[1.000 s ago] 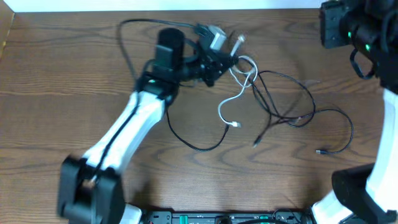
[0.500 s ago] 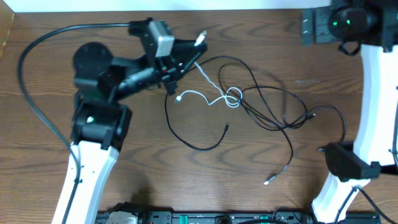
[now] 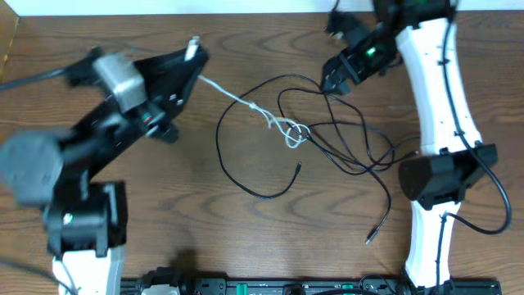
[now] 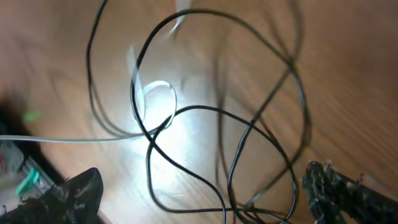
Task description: Untangle cables
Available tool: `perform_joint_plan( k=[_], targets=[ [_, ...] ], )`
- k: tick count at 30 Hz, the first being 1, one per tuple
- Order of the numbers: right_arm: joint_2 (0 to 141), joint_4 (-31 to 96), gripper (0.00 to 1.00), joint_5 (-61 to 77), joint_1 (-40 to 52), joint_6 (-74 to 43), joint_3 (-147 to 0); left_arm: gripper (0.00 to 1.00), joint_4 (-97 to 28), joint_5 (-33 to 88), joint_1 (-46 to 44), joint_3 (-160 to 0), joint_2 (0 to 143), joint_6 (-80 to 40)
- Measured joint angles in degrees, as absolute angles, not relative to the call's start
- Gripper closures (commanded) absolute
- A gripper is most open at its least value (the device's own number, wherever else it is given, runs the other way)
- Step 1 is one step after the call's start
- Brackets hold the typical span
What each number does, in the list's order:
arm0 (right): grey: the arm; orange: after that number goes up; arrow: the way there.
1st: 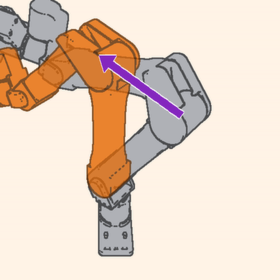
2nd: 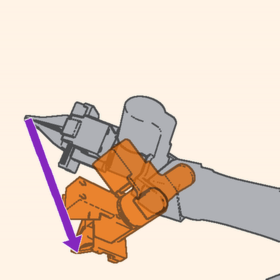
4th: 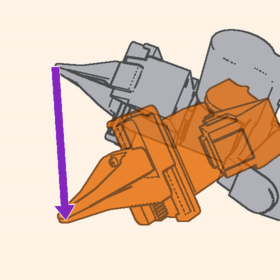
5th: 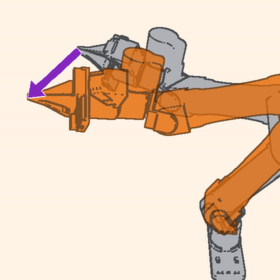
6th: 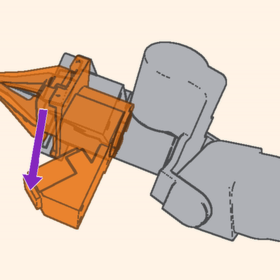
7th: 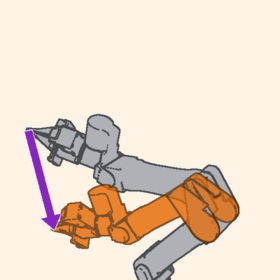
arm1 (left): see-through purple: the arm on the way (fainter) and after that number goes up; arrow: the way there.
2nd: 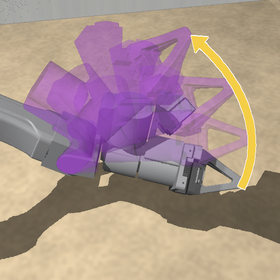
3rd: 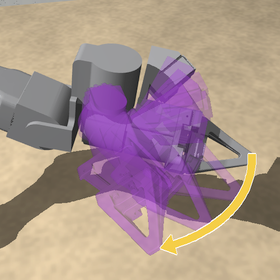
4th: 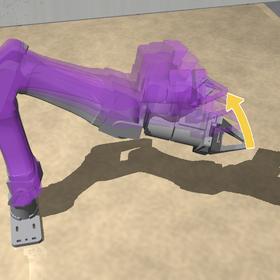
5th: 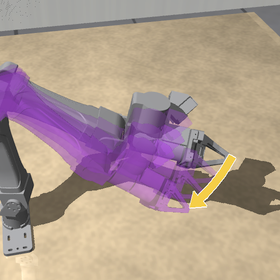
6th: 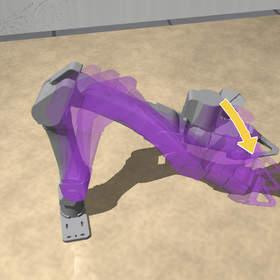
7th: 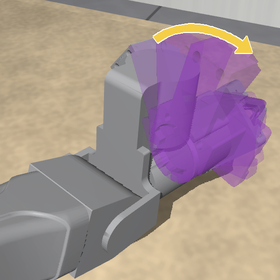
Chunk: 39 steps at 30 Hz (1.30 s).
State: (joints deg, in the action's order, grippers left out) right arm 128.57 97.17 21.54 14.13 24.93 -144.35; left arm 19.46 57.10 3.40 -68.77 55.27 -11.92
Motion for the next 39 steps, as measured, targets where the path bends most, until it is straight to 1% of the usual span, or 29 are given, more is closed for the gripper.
perform_joint_plan(
  k=[5,10,17,22,29,35,36,38,39],
  targets=[
    [128.6,97.1,0.01,22.3,19.0,30.5,-140.6,0.93,24.2,57.3,9.1,-68.7,51.2,-15.0],
    [128.6,97.1,0.01,22.6,23.6,33.3,-138.2,0.93,23.3,57.4,13.4,-68.7,50.2,-16.8],
    [128.6,96.5,0.01,22.2,28.8,35.4,-133.7,0.93,22.5,57.3,16.9,-68.7,51.9,-18.2],
    [128.6,93.8,0.01,19.7,29.8,35.9,-127.1,0.93,22.5,57.4,20.0,-68.7,51.7,-18.3],
    [128.6,88.7,0.01,15.5,29.6,36.2,-119.7,0.93,22.9,57.4,27.1,-68.7,51.6,-19.6],
    [128.6,84.2,0.01,14.7,29.4,36.3,-115.9,0.93,28.6,57.3,32.8,-68.7,51.7,-23.6],
    [128.6,83.6,0.03,14.7,29.4,36.3,-115.2,0.93,29.5,57.4,33.6,-68.7,51.6,-24.4],
    [128.6,82.2,0.15,14.5,29.4,36.2,-113.8,0.93,31.2,57.5,35.0,-68.7,51.6,-26.3],
    [128.6,81.1,0.30,14.5,29.4,36.2,-113.0,0.93,31.7,57.5,35.6,-68.7,51.6,-27.2]
  ],
)
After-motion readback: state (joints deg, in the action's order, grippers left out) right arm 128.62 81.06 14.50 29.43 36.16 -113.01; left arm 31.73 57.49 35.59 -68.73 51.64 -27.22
